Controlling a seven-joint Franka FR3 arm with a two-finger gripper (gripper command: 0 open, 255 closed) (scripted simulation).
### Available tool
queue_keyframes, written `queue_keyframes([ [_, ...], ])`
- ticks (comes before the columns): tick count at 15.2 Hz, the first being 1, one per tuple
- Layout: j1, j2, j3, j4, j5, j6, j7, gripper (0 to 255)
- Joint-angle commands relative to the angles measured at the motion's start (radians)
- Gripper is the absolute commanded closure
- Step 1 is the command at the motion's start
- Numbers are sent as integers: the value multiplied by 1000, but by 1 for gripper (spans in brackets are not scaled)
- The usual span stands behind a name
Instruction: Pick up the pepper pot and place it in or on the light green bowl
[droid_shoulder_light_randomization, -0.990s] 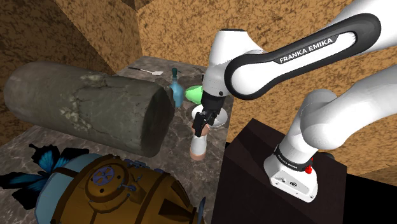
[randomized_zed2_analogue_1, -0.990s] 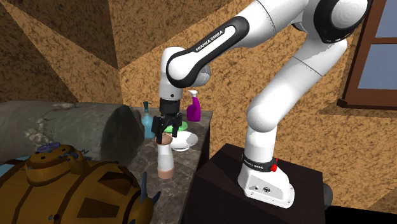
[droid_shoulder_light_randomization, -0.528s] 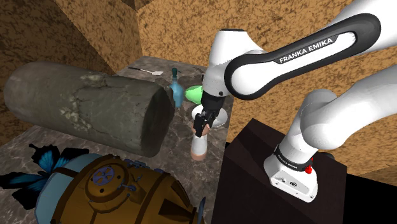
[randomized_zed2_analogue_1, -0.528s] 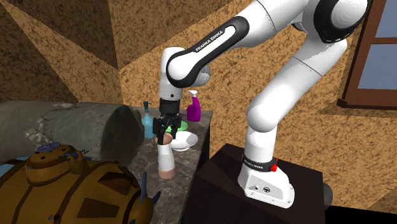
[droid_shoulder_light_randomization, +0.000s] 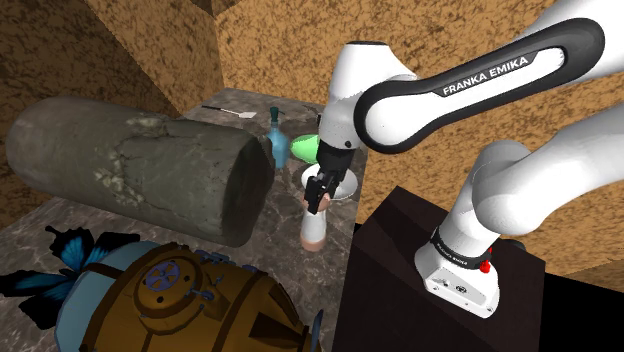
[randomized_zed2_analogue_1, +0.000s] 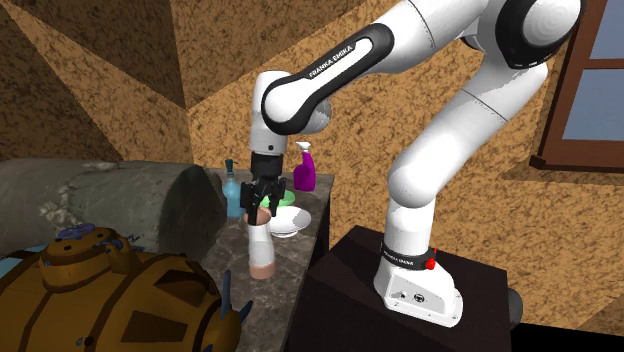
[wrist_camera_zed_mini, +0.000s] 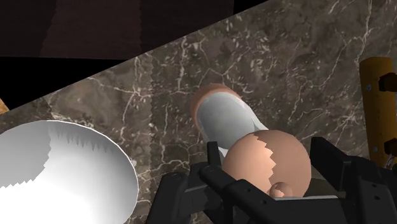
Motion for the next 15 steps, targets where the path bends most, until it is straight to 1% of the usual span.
queue_keyframes([
  [1,-3,-15,-6,16,-9,-31,6,255],
  [15,-20,-104,-54,150,-67,-252,44,255],
])
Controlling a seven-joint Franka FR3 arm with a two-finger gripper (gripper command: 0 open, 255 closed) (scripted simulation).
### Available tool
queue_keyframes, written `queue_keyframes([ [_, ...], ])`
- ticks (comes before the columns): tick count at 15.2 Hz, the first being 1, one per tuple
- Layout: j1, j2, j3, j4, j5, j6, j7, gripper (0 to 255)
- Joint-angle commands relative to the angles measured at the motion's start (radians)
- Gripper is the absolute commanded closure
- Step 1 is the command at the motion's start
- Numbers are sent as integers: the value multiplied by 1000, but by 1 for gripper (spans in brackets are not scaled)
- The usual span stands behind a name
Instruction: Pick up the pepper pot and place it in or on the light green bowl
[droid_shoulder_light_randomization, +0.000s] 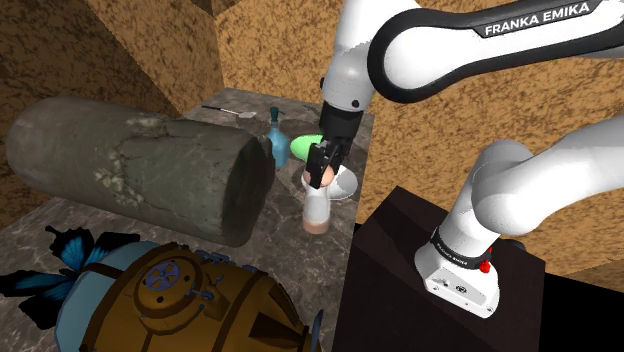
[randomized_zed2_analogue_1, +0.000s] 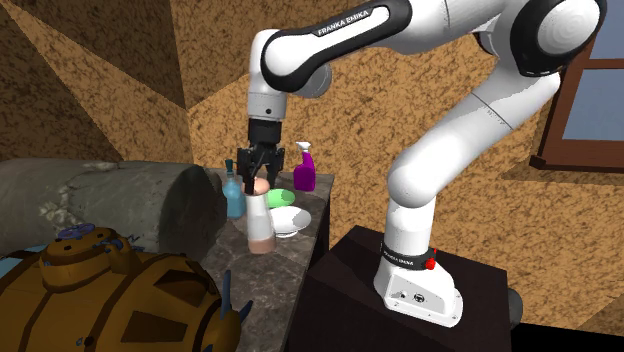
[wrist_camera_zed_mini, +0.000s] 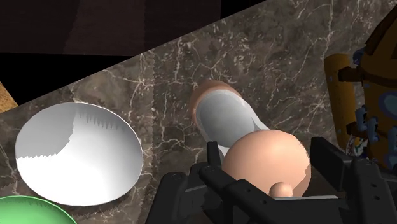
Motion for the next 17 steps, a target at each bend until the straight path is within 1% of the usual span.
queue_keyframes([
  [1,-2,-9,-6,22,-7,-31,6,255],
  [6,-8,-22,-22,80,-24,-100,18,255],
  [11,-75,48,-117,141,-96,-119,-91,255],
  [17,-143,164,-219,252,-168,-141,-209,255],
])
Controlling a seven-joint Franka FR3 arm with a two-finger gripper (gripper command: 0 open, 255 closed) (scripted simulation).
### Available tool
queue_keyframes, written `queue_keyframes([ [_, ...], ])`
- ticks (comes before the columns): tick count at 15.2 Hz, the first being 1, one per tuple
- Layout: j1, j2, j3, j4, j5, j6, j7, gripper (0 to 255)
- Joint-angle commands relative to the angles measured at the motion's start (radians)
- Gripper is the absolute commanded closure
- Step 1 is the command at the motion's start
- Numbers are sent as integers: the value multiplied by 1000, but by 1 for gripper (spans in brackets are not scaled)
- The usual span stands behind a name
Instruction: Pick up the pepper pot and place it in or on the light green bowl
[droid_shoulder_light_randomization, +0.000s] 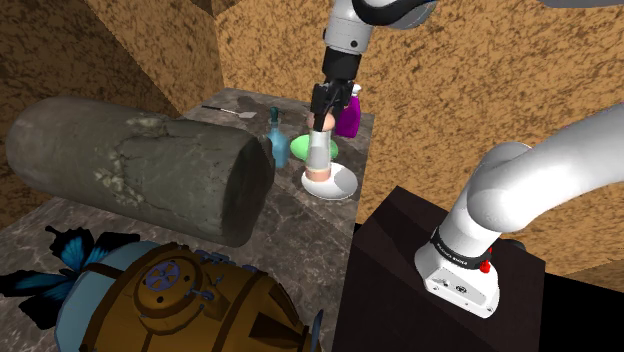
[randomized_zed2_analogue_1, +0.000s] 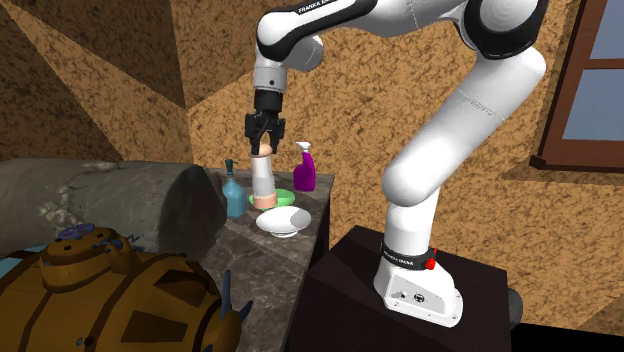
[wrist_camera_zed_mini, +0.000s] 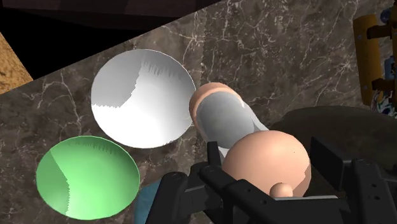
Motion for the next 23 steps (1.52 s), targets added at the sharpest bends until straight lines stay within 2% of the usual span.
queue_keyframes([
  [1,-22,48,-33,44,-23,-5,-41,255],
  [11,-100,299,-169,327,-87,-69,-213,255],
  [21,-169,599,-266,722,-84,-192,-363,255],
  [23,-169,597,-266,693,-83,-165,-367,255],
])
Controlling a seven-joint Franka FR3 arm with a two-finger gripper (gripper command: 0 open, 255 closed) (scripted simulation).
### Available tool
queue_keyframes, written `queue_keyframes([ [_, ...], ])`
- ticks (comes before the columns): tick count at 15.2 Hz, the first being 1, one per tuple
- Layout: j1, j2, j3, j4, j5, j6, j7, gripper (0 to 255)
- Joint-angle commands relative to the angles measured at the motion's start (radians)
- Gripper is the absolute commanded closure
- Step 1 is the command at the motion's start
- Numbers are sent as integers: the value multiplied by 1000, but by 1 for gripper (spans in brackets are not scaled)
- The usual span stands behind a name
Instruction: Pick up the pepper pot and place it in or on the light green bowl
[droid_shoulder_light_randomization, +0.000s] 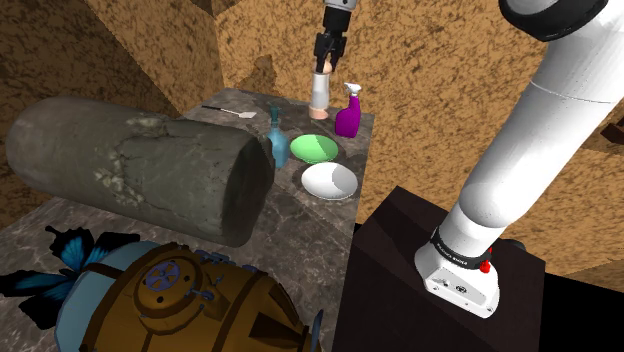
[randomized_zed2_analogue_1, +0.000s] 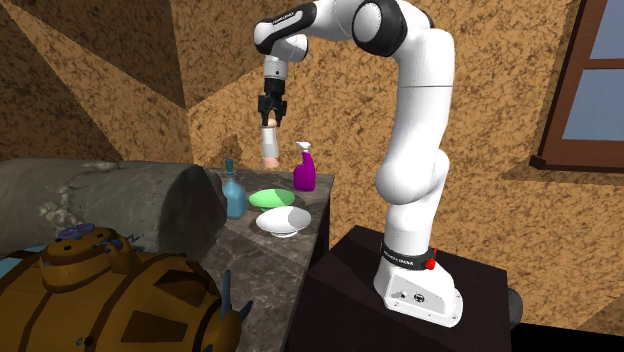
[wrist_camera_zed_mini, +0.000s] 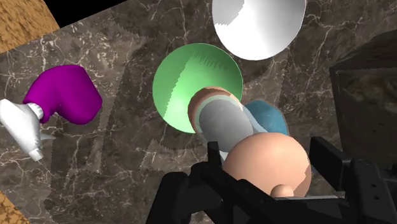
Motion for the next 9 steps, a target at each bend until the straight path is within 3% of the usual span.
queue_keyframes([
  [1,-1,4,-1,-16,1,20,-7,255],
  [9,0,9,0,-117,6,125,-23,255],
])
